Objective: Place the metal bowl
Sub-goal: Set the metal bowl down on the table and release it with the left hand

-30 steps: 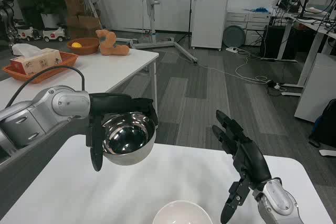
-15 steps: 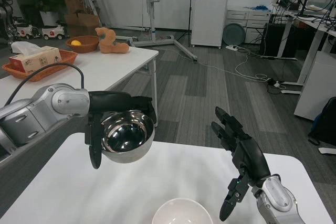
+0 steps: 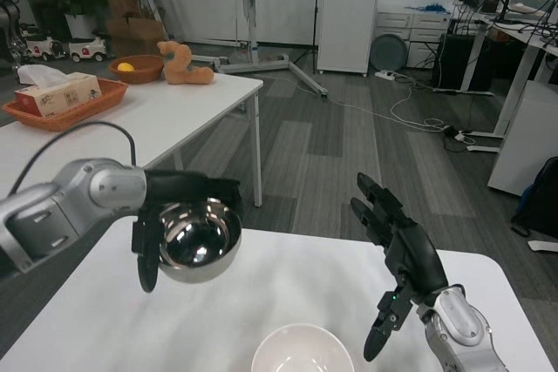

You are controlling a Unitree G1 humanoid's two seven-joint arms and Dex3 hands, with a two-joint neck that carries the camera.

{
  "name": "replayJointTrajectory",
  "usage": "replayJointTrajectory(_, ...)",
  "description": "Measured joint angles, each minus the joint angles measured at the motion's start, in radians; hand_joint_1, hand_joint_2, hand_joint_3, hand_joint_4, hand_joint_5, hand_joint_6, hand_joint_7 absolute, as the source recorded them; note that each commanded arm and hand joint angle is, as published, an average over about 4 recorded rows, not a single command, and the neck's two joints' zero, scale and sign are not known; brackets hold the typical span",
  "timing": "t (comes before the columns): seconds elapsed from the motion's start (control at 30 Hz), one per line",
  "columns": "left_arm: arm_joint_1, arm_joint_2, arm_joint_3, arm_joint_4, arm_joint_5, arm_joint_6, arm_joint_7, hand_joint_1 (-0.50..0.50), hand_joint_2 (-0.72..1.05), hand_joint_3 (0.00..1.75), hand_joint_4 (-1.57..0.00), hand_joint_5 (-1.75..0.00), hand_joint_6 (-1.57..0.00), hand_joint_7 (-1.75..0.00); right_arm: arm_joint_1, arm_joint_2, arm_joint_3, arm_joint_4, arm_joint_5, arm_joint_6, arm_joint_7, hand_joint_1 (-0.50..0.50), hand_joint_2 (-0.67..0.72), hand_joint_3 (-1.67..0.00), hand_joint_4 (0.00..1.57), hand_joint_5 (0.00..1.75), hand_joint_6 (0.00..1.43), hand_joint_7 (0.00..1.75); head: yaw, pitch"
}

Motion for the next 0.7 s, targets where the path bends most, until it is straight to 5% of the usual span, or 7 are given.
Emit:
replayJointTrajectory(0.33,0.131,-0.116,0.079,0.09,0.122,-0.093,0.0,-0.14,0.78,0.61,-1.22,-1.75,-1.1,-1.68,-0.004,0.0,0.002,0.005,0.0,0.0,-0.001,-0.45,0.53,0.0,0.0,0.0,0.0,0.0,0.009,-0.015)
replayJointTrajectory(0.7,0.195,-0.185,0.134,0.163,0.179,-0.158,0.011,-0.11,0.83,0.61,-0.87,-1.75,-1.05,-1.68,-0.009,0.0,0.004,0.007,0.0,0.0,-0.002,-0.44,0.53,0.0,0.0,0.0,0.0,0.0,0.008,-0.029)
